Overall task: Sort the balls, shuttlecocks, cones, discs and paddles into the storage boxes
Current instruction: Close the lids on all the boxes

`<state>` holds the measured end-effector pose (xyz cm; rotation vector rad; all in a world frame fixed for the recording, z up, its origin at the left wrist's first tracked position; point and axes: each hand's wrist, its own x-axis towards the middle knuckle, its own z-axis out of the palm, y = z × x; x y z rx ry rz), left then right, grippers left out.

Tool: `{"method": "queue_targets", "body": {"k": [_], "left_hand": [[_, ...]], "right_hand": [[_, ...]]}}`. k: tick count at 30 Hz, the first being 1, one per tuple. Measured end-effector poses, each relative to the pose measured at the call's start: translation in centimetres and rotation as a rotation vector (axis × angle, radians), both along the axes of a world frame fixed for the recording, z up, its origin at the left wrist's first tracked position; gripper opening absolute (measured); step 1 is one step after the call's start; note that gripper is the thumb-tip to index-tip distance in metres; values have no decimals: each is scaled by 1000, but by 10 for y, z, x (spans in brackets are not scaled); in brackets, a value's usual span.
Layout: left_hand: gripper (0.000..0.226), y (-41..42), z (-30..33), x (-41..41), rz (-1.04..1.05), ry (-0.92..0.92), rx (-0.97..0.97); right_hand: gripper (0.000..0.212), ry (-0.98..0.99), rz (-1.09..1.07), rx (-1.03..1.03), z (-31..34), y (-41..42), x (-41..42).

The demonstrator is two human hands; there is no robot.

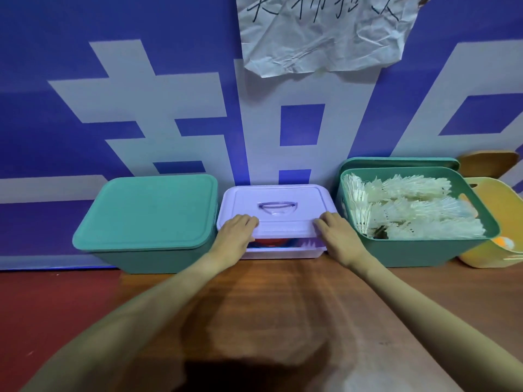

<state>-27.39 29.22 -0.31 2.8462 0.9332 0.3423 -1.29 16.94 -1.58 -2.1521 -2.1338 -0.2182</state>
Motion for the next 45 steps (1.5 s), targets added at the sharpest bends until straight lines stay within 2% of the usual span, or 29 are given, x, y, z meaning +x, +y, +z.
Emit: {"method": "queue_targets", "body": {"k": [4,9,17,22,26,31,37,40,45], "left_hand": [[37,-4,-12,4,76,53,-126],[35,-7,-23,2,122,43,-233],[36,-12,-29,4,168,80,-230],[40,-18,-33,3,200,140,-142],[41,-17,-34,2,219,200,-173],[37,-8,-23,1,167,232,-249],[43,-2,-12,1,128,289,-325],[46,1,-8,0,167,248,-358],[49,-4,-1,4,184,79,-341]], "right_hand": [[38,23,-27,-137,-7,-2,-6],[37,118,-36,-182,-15,-2,-6],[28,181,-44,-169,-20,-5,-6],[25,214,-81,-141,-28,-8,-8],[24,260,-134,-149,-29,-12,-12],[33,206,-135,-278,-13,-11,-18],[46,170,-165,-395,0,-22,-26],[58,244,-221,-356,5,-36,-30],[53,321,-236,-97,29,-76,-17]]}}
